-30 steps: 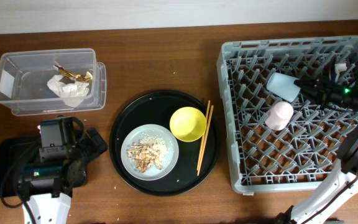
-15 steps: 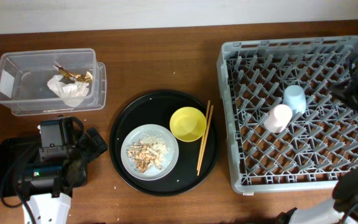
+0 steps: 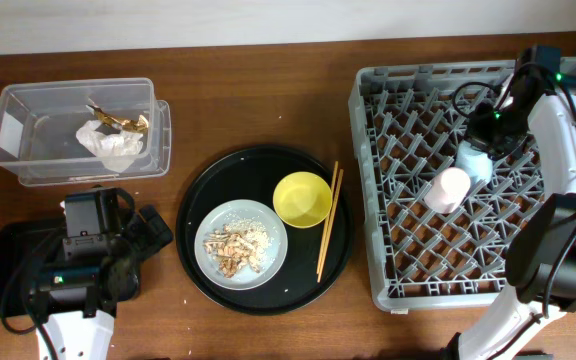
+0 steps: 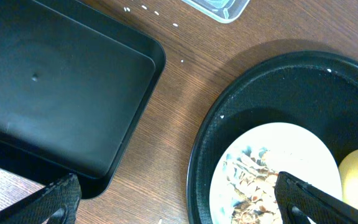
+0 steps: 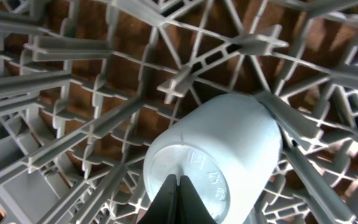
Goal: Sort waste into correct bins and load items into the dishwasher rack
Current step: 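Carry the blue cup to the rack and set it beside the pink cup, then return the right gripper to the tray and grasp the yellow bowl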
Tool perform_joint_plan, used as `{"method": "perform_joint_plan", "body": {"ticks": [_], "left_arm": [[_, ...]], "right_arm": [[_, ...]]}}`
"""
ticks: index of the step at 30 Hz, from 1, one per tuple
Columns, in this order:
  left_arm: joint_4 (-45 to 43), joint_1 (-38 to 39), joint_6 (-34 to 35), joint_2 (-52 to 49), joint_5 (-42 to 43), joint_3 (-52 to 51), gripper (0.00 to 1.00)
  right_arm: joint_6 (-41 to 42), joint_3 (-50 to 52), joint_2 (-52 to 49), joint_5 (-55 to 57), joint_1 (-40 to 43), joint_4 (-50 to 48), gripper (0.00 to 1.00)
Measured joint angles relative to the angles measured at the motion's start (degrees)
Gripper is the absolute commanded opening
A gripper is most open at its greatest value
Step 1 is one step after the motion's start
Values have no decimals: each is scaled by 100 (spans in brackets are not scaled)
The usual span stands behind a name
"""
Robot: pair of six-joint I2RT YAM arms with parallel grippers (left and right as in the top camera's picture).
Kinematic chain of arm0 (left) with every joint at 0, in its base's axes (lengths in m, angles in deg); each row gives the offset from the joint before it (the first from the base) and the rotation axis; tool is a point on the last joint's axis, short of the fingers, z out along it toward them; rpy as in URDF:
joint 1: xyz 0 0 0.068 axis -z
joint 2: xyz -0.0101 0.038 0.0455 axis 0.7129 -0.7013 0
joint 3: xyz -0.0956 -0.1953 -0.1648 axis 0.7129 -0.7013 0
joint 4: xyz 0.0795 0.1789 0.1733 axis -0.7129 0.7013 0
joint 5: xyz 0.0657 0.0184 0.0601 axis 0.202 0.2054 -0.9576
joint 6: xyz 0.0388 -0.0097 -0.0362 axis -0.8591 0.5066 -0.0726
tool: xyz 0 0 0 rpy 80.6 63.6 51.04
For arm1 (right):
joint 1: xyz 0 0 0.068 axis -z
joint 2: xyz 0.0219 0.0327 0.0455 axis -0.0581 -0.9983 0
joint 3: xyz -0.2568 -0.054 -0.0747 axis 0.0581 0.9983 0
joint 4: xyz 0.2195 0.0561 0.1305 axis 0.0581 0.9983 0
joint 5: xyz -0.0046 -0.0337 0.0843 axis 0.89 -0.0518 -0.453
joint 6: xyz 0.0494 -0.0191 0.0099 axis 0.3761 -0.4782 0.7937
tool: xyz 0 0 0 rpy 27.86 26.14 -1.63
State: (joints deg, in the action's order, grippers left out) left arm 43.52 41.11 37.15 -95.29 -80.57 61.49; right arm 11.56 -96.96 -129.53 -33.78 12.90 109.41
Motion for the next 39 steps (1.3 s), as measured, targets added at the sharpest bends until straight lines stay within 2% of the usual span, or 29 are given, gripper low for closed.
{"method": "perform_joint_plan", "body": {"ticks": [8, 10, 11, 12, 13, 16, 18, 19, 23, 24, 26, 27, 28, 31, 39], "left_arm": [[-2, -2, 0, 0, 0, 0, 99], [0, -2, 0, 0, 0, 0, 99], [-4, 0, 0, 0, -2, 0, 99], [-4, -2, 0, 0, 0, 0, 99], [0, -2, 0, 0, 0, 0, 99], [0, -2, 0, 0, -2, 0, 99], [-4, -2, 0, 0, 0, 0, 99], [2, 0, 0, 0, -2, 0, 99], [-2, -2, 0, 0, 0, 0, 99], [-2, -2, 2, 0, -2, 0, 99], [-2, -2, 0, 0, 0, 0, 99], [-2, -2, 0, 0, -2, 0, 99], [-2, -2, 2, 0, 0, 0, 99], [-2, -2, 2, 0, 0, 0, 99], [-2, -2, 0, 0, 0, 0, 99]], "right_arm": [[459, -109, 116, 713, 227, 629, 4], [479, -109, 448, 732, 234, 754, 13], [446, -109, 800, 660, 234, 907, 28], [304, -111, 1003, 459, 234, 1014, 38], [105, -125, 1233, 109, 234, 1158, 42], [-643, -144, 1873, -1467, 234, 2153, 43], [-1025, -142, 2251, -2109, 232, 2662, 56], [-1158, -142, 2524, -2376, 232, 2909, 65], [-1327, -144, 3106, -2817, 205, 3327, 66], [-1364, -144, 3217, -2874, 127, 3327, 66], [-1458, -144, 3259, -2905, -39, 3327, 75], [-1504, -144, 3259, -2922, -214, 3327, 75], [-1552, -144, 3259, -2927, -295, 3327, 85], [-1902, -144, 3259, -3021, -763, 3324, 99], [-2256, -144, 3215, -3263, -2535, 2465, 99]]}}
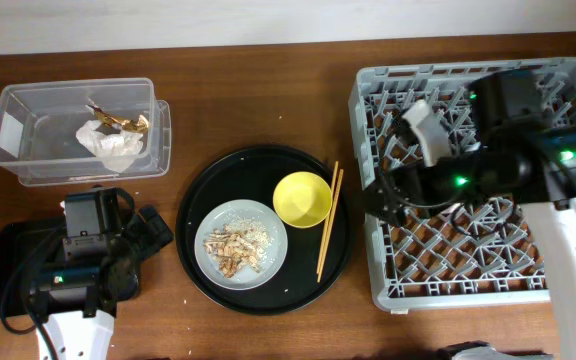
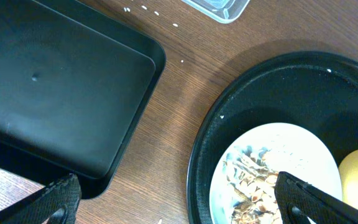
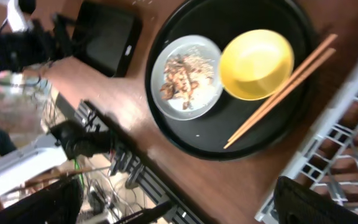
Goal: Sort waste into correct bins and load items into the dishwasher rack
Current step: 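Return the right gripper to the tray and grasp the yellow bowl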
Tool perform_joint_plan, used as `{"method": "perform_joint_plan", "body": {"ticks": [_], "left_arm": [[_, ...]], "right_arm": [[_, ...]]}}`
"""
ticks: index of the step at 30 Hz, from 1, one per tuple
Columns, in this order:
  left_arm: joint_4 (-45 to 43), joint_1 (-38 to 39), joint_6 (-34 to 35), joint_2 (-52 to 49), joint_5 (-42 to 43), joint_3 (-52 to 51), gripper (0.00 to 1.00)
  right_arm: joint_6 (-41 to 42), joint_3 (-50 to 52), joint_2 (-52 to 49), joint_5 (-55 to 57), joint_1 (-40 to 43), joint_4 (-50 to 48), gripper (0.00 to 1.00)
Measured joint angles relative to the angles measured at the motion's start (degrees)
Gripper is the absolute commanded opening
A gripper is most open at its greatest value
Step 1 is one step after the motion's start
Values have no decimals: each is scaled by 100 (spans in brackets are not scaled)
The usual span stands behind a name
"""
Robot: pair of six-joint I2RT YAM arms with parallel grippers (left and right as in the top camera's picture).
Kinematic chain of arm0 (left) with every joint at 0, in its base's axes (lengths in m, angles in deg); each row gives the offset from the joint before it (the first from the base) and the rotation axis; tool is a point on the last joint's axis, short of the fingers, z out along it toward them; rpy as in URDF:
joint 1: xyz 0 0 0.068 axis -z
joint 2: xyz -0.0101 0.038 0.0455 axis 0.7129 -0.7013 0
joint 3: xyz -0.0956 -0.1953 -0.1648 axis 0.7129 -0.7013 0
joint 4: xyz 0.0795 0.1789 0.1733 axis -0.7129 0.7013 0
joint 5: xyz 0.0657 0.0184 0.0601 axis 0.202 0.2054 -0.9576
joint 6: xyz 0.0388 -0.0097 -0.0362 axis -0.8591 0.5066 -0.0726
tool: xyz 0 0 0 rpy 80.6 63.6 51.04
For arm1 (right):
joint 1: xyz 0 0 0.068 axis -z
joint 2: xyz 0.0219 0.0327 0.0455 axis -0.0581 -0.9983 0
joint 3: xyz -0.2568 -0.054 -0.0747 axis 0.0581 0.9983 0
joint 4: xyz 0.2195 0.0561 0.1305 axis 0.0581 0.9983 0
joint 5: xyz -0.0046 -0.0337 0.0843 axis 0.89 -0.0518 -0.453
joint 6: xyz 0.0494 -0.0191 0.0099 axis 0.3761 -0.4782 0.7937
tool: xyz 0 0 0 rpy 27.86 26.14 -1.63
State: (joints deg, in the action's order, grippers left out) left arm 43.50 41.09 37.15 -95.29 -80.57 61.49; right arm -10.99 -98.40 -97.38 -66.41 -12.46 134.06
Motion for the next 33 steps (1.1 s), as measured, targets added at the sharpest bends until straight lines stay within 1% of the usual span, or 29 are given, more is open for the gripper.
{"method": "perform_joint_plan", "body": {"ticks": [2, 3, 6, 8, 9, 10, 11, 13, 15, 17, 19, 21, 24, 26, 28, 31, 33], "left_arm": [[0, 0, 0, 0, 0, 0, 99], [4, 0, 0, 0, 0, 0, 99], [4, 0, 0, 0, 0, 0, 99], [4, 0, 0, 0, 0, 0, 99], [0, 0, 2, 0, 0, 0, 99], [0, 0, 0, 0, 0, 0, 99], [-4, 0, 0, 0, -2, 0, 99], [2, 0, 0, 0, 0, 0, 99], [0, 0, 0, 0, 0, 0, 99], [2, 2, 0, 0, 0, 0, 99], [2, 0, 0, 0, 0, 0, 99], [2, 0, 0, 0, 0, 0, 99], [2, 0, 0, 0, 0, 0, 99], [0, 0, 0, 0, 0, 0, 99], [2, 0, 0, 0, 0, 0, 99], [0, 0, 0, 0, 0, 0, 99], [0, 0, 0, 0, 0, 0, 99]], "right_arm": [[-13, -2, -297, 79, -538, -286, 99], [-17, -2, -428, 205, -669, -365, 99], [-15, -9, -1226, 804, -1309, -715, 99], [-17, -9, -1759, 761, -1563, -1185, 99], [-15, -9, -1974, 693, -1626, -1443, 96], [-22, -9, -2170, 680, -1665, -1696, 88], [57, -9, -2378, 693, -1681, -1985, 86], [422, -9, -2804, 756, -1683, -2382, 80], [807, -9, -3156, 1080, -1742, -2632, 81], [1493, -9, -3493, 1912, -2103, -2883, 81], [2223, -9, -3615, 2813, -2487, -3005, 81], [2903, -9, -3757, 3434, -2892, -3230, 75], [3814, -9, -3998, 3814, -2999, -3274, 68], [4094, -7, -4133, 3906, -2997, -3270, 59], [4251, 2, -4181, 3910, -2999, -3270, 54], [4358, 20, -4192, 3910, -2999, -3268, 49], [4417, 111, -4192, 3910, -2999, -3314, 48]]}}
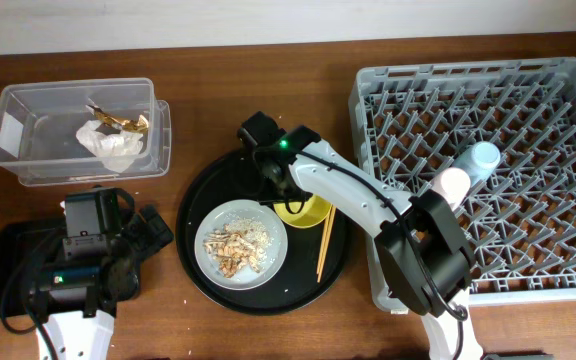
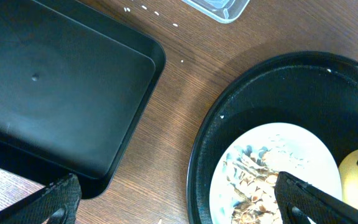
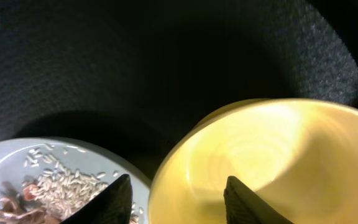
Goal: Sort waste into correct bins and load items into the dishwasher rack
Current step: 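Return the right gripper to the tray and grasp the yellow bowl, then carry the yellow bowl to the rack's right side and release it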
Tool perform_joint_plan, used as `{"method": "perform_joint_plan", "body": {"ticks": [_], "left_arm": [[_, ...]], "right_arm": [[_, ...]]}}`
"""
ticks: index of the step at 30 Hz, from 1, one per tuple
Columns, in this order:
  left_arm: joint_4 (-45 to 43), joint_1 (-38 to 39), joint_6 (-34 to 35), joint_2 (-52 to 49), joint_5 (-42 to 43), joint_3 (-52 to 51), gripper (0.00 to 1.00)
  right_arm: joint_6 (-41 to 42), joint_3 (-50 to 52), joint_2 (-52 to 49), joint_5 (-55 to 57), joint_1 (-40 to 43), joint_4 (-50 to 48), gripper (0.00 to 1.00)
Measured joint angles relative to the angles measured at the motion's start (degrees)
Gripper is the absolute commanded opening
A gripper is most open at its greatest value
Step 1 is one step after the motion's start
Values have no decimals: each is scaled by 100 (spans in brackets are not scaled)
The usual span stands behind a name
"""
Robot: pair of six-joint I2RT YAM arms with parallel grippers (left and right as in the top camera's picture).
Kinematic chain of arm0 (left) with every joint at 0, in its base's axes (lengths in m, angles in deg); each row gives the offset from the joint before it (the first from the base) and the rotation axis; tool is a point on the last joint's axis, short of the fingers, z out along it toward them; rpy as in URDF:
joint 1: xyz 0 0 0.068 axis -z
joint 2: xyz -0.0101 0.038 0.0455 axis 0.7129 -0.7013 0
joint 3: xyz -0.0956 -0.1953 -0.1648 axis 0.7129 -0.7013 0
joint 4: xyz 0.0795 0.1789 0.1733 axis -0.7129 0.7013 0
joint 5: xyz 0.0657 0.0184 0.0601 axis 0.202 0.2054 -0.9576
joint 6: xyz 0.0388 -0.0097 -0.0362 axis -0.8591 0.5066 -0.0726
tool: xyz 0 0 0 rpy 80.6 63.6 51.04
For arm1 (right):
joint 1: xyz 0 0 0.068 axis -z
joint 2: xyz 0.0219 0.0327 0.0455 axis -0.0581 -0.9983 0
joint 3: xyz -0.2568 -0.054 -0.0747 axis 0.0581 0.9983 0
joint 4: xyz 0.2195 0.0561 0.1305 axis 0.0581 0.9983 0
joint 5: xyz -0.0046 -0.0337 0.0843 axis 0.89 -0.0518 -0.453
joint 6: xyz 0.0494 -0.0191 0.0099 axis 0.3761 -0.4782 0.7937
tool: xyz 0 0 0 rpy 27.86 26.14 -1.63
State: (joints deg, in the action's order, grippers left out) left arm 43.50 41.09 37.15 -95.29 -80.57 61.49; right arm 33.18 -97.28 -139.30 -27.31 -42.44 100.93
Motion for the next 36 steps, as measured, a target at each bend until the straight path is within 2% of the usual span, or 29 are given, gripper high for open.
{"method": "perform_joint_plan", "body": {"ticks": [9, 12, 14, 18, 19, 23, 26, 29, 31, 34, 36], "left_arm": [[2, 0, 2, 0, -2, 0, 99], [0, 0, 0, 0, 0, 0, 99], [0, 0, 0, 0, 0, 0, 99], [0, 0, 0, 0, 0, 0, 99], [0, 0, 2, 0, 0, 0, 99], [4, 0, 0, 0, 0, 0, 99], [2, 0, 2, 0, 0, 0, 99], [7, 0, 0, 0, 0, 0, 99], [0, 0, 0, 0, -2, 0, 99], [2, 0, 0, 0, 0, 0, 99], [0, 0, 0, 0, 0, 0, 99]], "right_arm": [[129, 70, -44, 0, -31, -81, 43], [151, 70, -188, 0, -85, -103, 38], [153, 74, -214, 0, -96, -129, 18], [210, 55, -214, -48, -96, -76, 4], [199, -13, -214, -59, -96, 87, 4], [114, -1034, -114, -74, -90, 1019, 4], [-177, -2485, 144, -330, 92, 2328, 4], [-509, -3580, 763, -435, 763, 3388, 4], [-881, -3880, 1648, -420, 1812, 4041, 4], [-1633, -3779, 2435, -887, 3272, 4166, 4], [-2417, -3436, 2920, -1513, 4830, 4172, 4]]}}
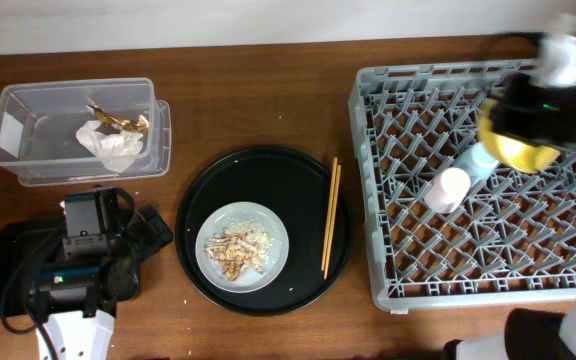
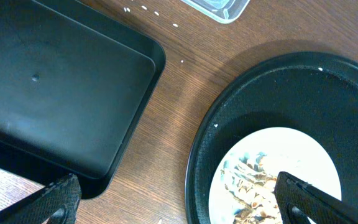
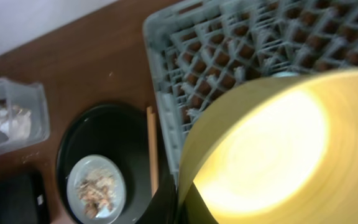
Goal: Sort waste into correct bins and load items into the dishwasher rack
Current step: 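Carry the yellow bowl to the rack's right side and release it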
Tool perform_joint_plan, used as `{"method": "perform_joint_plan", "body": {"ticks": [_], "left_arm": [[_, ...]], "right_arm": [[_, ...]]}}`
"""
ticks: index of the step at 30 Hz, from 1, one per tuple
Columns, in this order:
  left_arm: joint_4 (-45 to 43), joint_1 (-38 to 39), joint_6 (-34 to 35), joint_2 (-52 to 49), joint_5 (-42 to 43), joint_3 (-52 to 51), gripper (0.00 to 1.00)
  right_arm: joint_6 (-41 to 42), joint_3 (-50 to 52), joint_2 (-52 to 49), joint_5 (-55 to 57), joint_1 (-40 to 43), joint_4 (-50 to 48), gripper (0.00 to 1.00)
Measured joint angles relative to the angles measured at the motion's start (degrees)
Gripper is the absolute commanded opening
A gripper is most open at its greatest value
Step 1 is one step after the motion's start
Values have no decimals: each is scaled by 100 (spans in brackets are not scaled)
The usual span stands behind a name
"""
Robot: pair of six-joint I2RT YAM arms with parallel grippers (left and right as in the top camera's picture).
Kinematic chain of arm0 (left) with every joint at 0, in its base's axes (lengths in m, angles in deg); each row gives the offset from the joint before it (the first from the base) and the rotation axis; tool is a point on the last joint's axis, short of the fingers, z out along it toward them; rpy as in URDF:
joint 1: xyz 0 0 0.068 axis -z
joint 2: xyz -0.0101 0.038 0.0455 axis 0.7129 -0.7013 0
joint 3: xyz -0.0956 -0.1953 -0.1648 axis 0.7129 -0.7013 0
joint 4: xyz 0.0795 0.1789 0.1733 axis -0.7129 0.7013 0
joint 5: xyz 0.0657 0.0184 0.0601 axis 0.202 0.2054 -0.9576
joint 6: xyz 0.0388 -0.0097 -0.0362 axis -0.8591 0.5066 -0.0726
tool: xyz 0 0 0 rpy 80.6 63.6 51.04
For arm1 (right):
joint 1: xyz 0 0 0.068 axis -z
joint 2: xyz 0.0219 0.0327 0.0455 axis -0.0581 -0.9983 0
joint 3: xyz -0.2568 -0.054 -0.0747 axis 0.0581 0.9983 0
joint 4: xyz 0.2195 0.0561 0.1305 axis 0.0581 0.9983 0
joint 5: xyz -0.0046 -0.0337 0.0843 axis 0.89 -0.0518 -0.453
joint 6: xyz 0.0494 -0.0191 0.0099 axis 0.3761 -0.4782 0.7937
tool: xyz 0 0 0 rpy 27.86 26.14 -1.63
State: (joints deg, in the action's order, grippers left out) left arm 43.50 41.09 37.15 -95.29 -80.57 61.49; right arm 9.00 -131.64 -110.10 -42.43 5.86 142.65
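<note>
A yellow bowl (image 1: 515,147) hangs over the upper right of the grey dishwasher rack (image 1: 408,260), with my right gripper (image 1: 528,112) shut on its rim. In the right wrist view the bowl (image 3: 272,143) fills the right side, and the gripper (image 3: 178,198) pinches its edge. Two cups lie in the rack, a pinkish-white cup (image 1: 447,188) and a pale blue cup (image 1: 476,158). On the black round tray (image 1: 268,170) are a white plate of food scraps (image 1: 241,245) and chopsticks (image 1: 328,218). My left gripper (image 2: 178,191) is open beside the tray.
A clear bin (image 1: 28,120) holding crumpled paper and a wrapper stands at the back left. A black bin (image 1: 13,265) sits at the front left, under my left arm. Crumbs dot the wood between the bins.
My right gripper was open around the yellow bowl's rim on the tray. Now it is shut on the bowl and holds it over the rack's upper right. The left arm has not moved.
My right gripper was shut over a white cup lying in the rack. Then it was open above the rack's left side, facing the tray. Then it was at the yellow bowl on the tray, and now it holds the bowl over the rack. My left arm stayed still.
</note>
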Motion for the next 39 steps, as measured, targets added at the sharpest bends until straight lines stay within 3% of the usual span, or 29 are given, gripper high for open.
{"method": "perform_joint_plan", "body": {"ticks": [3, 4, 6, 10, 14, 19, 23, 28, 31, 37, 38, 39], "left_arm": [[0, 0, 0, 0, -2, 0, 99], [-2, 2, 0, 0, 0, 0, 99], [2, 0, 0, 0, 0, 0, 99], [0, 0, 0, 0, 0, 0, 99], [0, 0, 0, 0, 0, 0, 99], [-2, 0, 0, 0, 0, 0, 99], [2, 0, 0, 0, 0, 0, 99], [2, 0, 0, 0, -2, 0, 99], [0, 0, 0, 0, 0, 0, 99], [0, 0, 0, 0, 0, 0, 99], [4, 0, 0, 0, -2, 0, 99], [7, 0, 0, 0, 0, 0, 99]], "right_arm": [[-1390, 1244, 225, -1506, 1523, -50, 4], [-2192, 2037, 44, -2371, 2173, -140, 4], [-2994, 3112, -79, -3541, 2691, -619, 4], [-3773, 4607, -592, -5178, 3469, -1550, 4], [-4033, 4830, -1534, -6050, 3692, -1740, 4], [-4105, 4846, -2031, -6430, 3845, -1443, 4], [-4107, 4852, -2041, -6201, 4500, -774, 20], [-4188, 4857, -1989, -5657, 5469, -7, 32], [-4238, 4865, -1368, -5445, 5633, 15, 38], [-4172, 4868, 457, -5259, 5359, 13, 40], [-4140, 4868, 787, -5200, 5189, -42, 35], [-3901, 4872, 1126, -5064, 4992, -566, 21]]}}
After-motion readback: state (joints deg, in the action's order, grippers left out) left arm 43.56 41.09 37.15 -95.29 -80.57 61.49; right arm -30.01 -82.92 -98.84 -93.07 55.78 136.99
